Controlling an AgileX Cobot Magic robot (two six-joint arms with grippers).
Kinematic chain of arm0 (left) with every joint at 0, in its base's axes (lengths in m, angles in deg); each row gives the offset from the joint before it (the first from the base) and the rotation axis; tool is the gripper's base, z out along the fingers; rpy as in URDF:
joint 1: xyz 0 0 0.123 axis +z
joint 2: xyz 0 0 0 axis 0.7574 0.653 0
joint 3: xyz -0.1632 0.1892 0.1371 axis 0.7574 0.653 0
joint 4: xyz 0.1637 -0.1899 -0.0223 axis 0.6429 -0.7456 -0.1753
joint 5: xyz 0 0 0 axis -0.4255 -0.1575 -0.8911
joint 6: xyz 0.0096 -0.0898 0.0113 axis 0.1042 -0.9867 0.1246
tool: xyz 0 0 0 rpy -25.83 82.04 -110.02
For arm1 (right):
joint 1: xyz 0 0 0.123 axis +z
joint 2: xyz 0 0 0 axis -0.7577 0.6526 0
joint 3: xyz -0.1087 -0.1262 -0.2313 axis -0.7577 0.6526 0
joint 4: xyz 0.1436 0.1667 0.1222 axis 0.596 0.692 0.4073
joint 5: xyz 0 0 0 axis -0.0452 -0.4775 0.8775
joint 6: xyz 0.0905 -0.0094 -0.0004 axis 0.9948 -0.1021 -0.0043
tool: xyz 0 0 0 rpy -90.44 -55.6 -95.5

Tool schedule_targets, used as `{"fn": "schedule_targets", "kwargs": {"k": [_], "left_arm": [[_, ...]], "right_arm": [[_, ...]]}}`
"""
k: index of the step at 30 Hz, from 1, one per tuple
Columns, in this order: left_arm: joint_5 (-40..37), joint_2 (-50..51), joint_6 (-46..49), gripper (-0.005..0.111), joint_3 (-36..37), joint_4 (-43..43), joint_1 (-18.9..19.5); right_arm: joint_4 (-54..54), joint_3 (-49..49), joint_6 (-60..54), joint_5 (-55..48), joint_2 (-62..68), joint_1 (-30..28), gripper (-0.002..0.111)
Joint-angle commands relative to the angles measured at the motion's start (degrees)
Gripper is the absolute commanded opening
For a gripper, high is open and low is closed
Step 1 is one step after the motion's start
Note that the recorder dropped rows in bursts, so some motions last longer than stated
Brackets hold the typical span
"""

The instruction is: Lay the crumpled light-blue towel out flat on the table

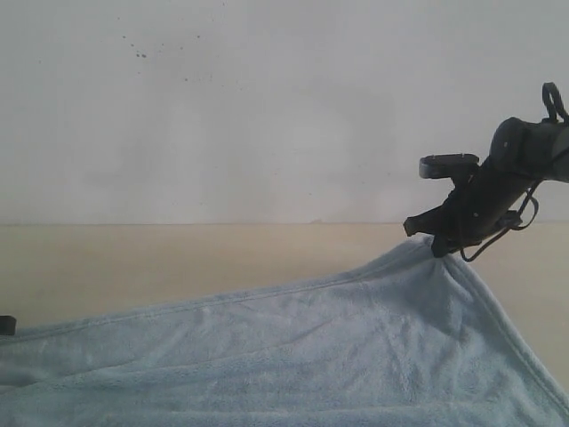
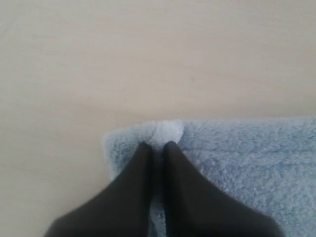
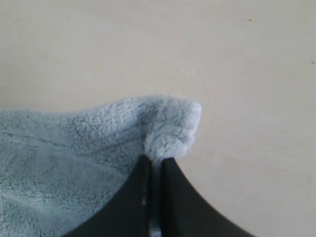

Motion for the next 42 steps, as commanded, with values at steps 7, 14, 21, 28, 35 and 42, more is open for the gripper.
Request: {"fn": "schedule_targets", "kwargs": {"k": [7, 14, 21, 28, 35, 42], "left_arm": [[9.7, -7.5, -2.3, 0.004, 1.0, -0.1, -0.3], [9.7, -21.8, -2.3, 0.004, 4.0, -0.1, -0.1], [7.4, -34.3, -2.9, 0.004, 9.1, -0.1, -0.1], [9.2, -43.4, -5.4, 0.004, 11.4, -0.1, -0.1], [12.2, -56.2, -6.3, 0.004, 13.2, -0.1, -0.1], [12.9, -64.4, -5.4, 0.004, 16.0, -0.1, -4.6]], "right_arm": [[0.5, -0.1, -0.3, -0.9, -6.7, 0.0, 0.001], [0.6, -0.1, -0.3, -5.7, -12.5, 0.0, 0.001], [0.6, 3.7, 2.2, -5.4, -20.4, -2.2, 0.001], [0.8, 19.8, 1.3, 1.5, -33.8, -6.5, 0.001], [0.7, 30.3, -1.1, 5.2, -48.3, -7.6, 0.001], [1.1, 36.9, -0.2, 4.9, -61.6, -7.5, 0.001]]}}
